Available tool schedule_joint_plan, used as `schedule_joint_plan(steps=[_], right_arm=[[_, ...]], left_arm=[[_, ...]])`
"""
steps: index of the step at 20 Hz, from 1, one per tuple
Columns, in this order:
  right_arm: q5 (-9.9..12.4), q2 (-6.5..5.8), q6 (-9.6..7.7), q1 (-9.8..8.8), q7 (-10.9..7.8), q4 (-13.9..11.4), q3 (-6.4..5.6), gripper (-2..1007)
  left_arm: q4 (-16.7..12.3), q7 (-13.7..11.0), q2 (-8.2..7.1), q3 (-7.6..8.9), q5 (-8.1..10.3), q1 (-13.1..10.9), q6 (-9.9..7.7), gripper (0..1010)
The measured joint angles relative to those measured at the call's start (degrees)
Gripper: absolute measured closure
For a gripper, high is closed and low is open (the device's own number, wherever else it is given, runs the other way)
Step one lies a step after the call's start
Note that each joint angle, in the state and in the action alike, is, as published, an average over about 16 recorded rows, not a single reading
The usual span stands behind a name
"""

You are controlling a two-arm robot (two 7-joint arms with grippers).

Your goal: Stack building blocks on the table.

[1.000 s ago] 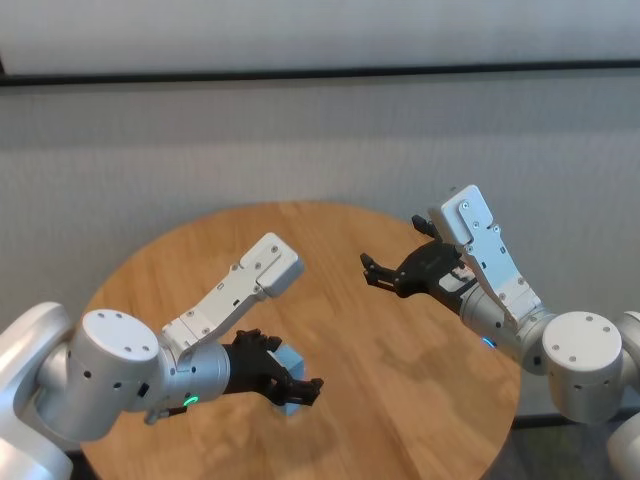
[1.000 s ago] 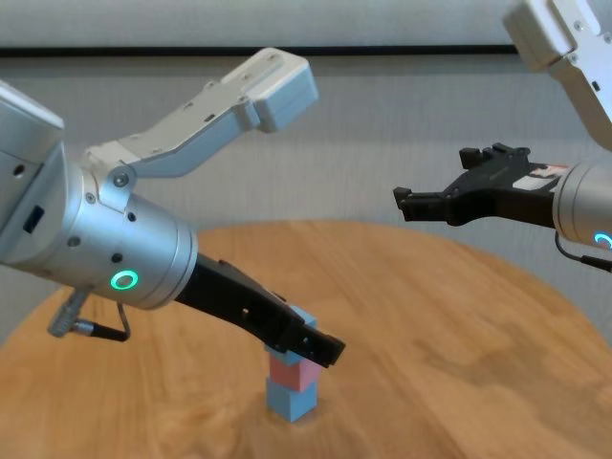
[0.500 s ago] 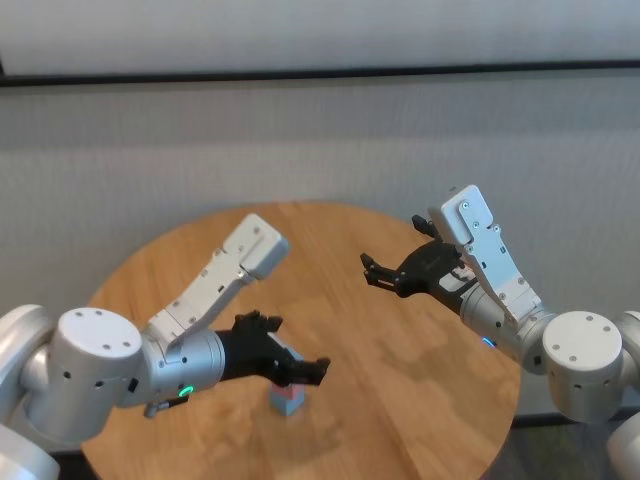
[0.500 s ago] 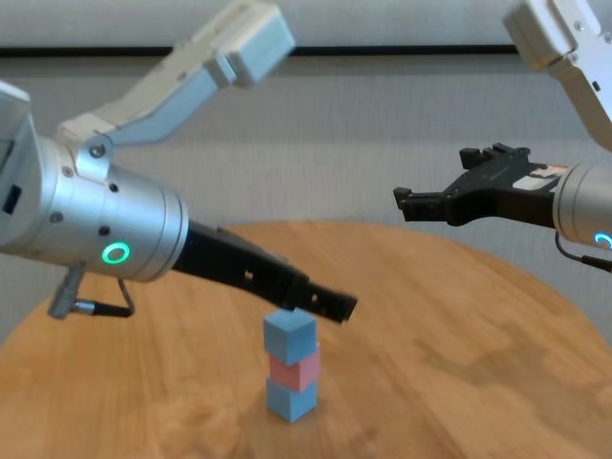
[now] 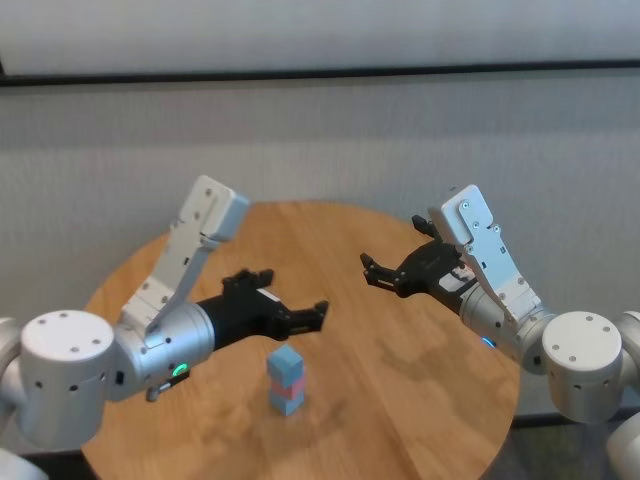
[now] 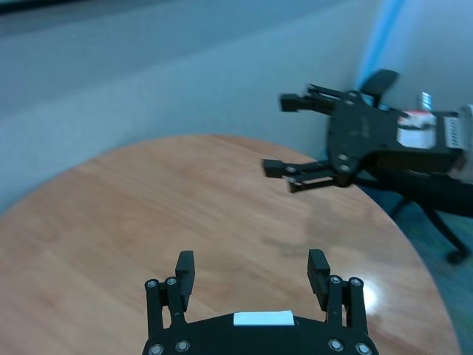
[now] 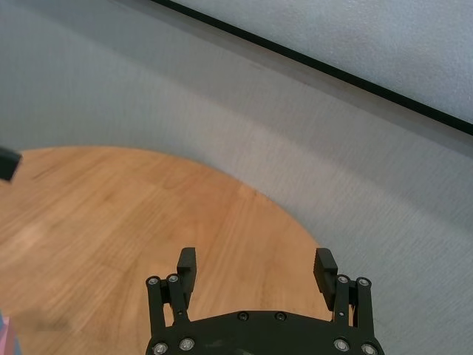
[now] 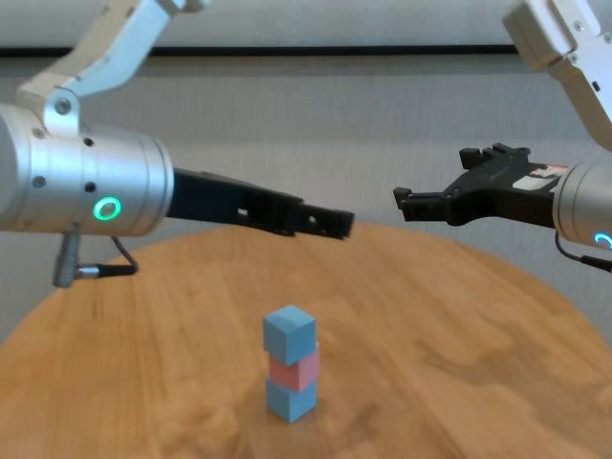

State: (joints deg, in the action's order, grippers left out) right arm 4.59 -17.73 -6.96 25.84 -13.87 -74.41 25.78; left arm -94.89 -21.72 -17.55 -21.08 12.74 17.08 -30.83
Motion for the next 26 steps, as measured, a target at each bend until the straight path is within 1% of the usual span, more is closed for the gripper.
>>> schedule_joint_plan(steps=[3, 8, 10, 13, 15, 18, 22, 26], right_arm=[[0.0, 0.0, 0.0, 0.0, 0.0, 0.0, 0.0, 4], [0.0, 0.0, 0.0, 0.0, 0.0, 0.0, 0.0, 4], [0.0, 0.0, 0.0, 0.0, 0.0, 0.0, 0.0, 4], [0.0, 0.0, 0.0, 0.0, 0.0, 0.0, 0.0, 4], [0.0, 0.0, 0.0, 0.0, 0.0, 0.0, 0.0, 4], [0.0, 0.0, 0.0, 0.0, 0.0, 0.0, 0.0, 4], [0.0, 0.0, 0.0, 0.0, 0.0, 0.0, 0.0, 4], [0.0, 0.0, 0.0, 0.0, 0.0, 0.0, 0.0, 4]], left_arm=[[-1.7, 3.6, 0.65, 2.07, 0.03, -2.1, 0.94, 8], [-4.6, 9.5, 1.71, 5.16, -1.15, -5.8, 2.22, 8], [-5.5, 11.5, 2.17, 6.11, -1.8, -7.2, 2.77, 8], [-6.6, 13.7, 2.92, 7.2, -2.78, -8.9, 3.61, 8], [-7.0, 14.7, 3.41, 7.7, -3.31, -9.7, 4.09, 8], [-7.3, 15.2, 3.95, 8.01, -3.82, -10.5, 4.73, 8], [-7.2, 15.1, 4.17, 7.76, -4.12, -10.7, 5.21, 8], [-7.1, 15.1, 4.16, 7.55, -4.19, -10.6, 5.26, 8]])
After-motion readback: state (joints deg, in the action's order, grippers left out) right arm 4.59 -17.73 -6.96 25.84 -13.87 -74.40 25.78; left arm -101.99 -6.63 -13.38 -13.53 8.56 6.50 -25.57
